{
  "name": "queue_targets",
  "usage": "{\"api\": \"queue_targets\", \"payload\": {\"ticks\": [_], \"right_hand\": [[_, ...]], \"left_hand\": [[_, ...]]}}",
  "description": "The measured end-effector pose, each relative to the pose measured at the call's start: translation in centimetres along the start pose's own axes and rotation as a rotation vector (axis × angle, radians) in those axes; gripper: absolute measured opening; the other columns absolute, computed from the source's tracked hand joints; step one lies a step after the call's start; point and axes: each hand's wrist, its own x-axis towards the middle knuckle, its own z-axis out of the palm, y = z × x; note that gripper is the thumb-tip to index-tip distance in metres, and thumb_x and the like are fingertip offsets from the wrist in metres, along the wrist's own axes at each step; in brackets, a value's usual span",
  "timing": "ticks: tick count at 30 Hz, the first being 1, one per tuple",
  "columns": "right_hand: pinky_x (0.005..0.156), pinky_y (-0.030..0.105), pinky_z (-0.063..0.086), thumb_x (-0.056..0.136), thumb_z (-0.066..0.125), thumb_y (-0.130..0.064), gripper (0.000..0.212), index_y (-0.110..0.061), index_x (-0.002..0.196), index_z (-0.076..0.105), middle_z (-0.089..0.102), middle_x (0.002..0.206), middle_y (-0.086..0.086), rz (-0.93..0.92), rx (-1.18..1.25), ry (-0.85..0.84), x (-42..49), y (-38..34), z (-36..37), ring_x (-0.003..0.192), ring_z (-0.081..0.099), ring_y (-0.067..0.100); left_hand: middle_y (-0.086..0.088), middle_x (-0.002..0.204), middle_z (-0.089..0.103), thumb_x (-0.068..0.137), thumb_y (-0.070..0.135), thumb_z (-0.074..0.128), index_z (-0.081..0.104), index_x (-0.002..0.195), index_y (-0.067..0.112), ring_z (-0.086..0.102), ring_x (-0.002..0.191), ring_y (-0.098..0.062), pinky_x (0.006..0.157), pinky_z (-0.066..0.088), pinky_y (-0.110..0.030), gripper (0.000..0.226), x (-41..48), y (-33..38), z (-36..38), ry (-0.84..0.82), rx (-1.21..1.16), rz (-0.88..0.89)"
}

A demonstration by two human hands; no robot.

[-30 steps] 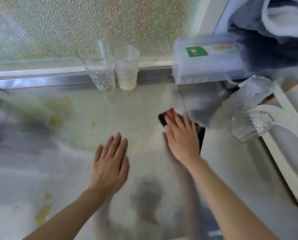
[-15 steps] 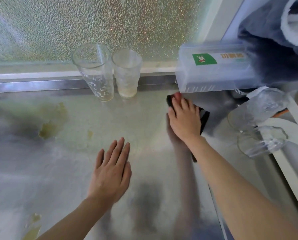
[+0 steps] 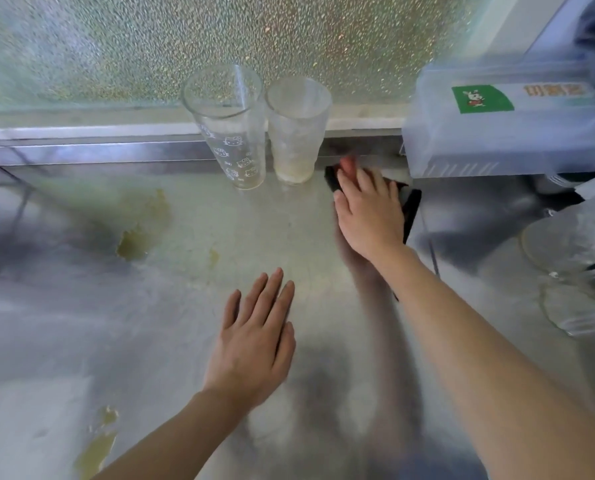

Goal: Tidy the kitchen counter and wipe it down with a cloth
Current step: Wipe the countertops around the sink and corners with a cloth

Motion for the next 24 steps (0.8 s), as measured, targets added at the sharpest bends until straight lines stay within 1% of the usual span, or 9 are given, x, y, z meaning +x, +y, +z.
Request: {"api": "queue_targets", "payload": {"ticks": [3,6,9,11,13,17,19,22,24], "right_hand": [[0.111,0.049,0.022,0.097,0.03,-0.036,0.047,-0.024,0.143,0.033,0.033,0.15,0.0,-0.232,0.016,-0.036,-7.1,-3.0,0.0,0.136,0.029,0.029],[0.112,0.045,0.019,0.096,0.019,-0.042,0.05,-0.03,0.143,0.031,0.029,0.152,-0.006,-0.373,0.031,-0.175,-9.7,-3.7,-0.4,0.139,0.025,0.025],[0.112,0.044,0.017,0.094,0.009,-0.042,0.054,-0.031,0.143,0.032,0.029,0.152,-0.005,-0.24,0.029,-0.1,-6.5,-2.5,-0.5,0.14,0.024,0.025],[0.112,0.046,0.017,0.097,0.014,-0.038,0.051,-0.026,0.142,0.035,0.032,0.151,0.0,-0.011,0.016,-0.014,-4.8,-3.1,0.0,0.138,0.025,0.028],[0.112,0.047,0.016,0.098,0.019,-0.036,0.049,-0.023,0.142,0.036,0.033,0.15,0.001,0.098,0.009,0.008,-5.0,-6.2,0.8,0.137,0.024,0.03],[0.11,0.048,0.022,0.093,0.021,-0.041,0.052,-0.024,0.136,0.045,0.041,0.146,0.001,-0.309,0.094,-0.102,-9.6,-14.9,2.1,0.134,0.033,0.031],[0.109,0.047,0.025,0.094,0.023,-0.041,0.05,-0.025,0.136,0.046,0.043,0.145,0.0,-0.468,0.086,-0.155,-10.9,-16.3,2.0,0.134,0.036,0.03],[0.111,0.043,0.019,0.092,0.012,-0.043,0.055,-0.03,0.141,0.035,0.034,0.15,-0.003,-0.462,0.048,-0.187,-8.6,-14.7,1.8,0.138,0.027,0.025],[0.111,0.043,0.019,0.088,0.004,-0.046,0.063,-0.029,0.142,0.033,0.032,0.151,-0.001,-0.267,0.032,-0.119,-6.1,-13.4,2.0,0.137,0.026,0.026]], "left_hand": [[-0.002,0.15,0.03,0.092,0.032,0.031,0.037,0.139,0.016,0.02,0.139,-0.016,0.111,0.011,-0.038,0.051,0.0,0.0,-0.2,0.002,-0.005,-0.001],[-0.005,0.142,0.045,0.09,0.028,0.033,0.049,0.13,0.014,0.032,0.133,-0.017,0.11,0.016,-0.037,0.045,-0.4,0.2,-1.1,0.043,-0.079,0.012],[-0.004,0.134,0.051,0.089,0.026,0.033,0.051,0.121,0.014,0.038,0.127,-0.017,0.107,0.02,-0.036,0.039,-0.8,-0.3,-2.6,0.139,-0.162,0.02],[-0.004,0.134,0.051,0.089,0.027,0.033,0.052,0.119,0.013,0.039,0.124,-0.017,0.106,0.023,-0.036,0.038,-1.0,-2.0,-3.7,0.209,-0.186,-0.043],[-0.004,0.134,0.05,0.09,0.031,0.032,0.052,0.12,0.013,0.039,0.122,-0.017,0.103,0.027,-0.038,0.039,-1.2,-4.6,-4.7,0.265,-0.171,-0.15],[-0.008,0.133,0.05,0.092,0.038,0.027,0.051,0.121,0.012,0.044,0.117,-0.025,0.1,0.025,-0.033,0.046,-3.2,-10.3,-5.9,0.272,-0.083,-0.332],[-0.011,0.134,0.049,0.091,0.037,0.026,0.048,0.122,0.011,0.044,0.118,-0.028,0.1,0.023,-0.033,0.046,-5.0,-12.9,-6.2,0.236,-0.035,-0.39],[-0.012,0.14,0.043,0.09,0.037,0.023,0.045,0.129,0.012,0.039,0.127,-0.028,0.103,0.024,-0.039,0.051,-6.8,-16.5,-6.3,0.152,0.059,-0.406],[-0.01,0.147,0.035,0.089,0.042,0.017,0.039,0.137,0.013,0.03,0.136,-0.027,0.108,0.021,-0.043,0.06,-6.7,-18.5,-6.3,0.108,0.055,-0.422]]}}
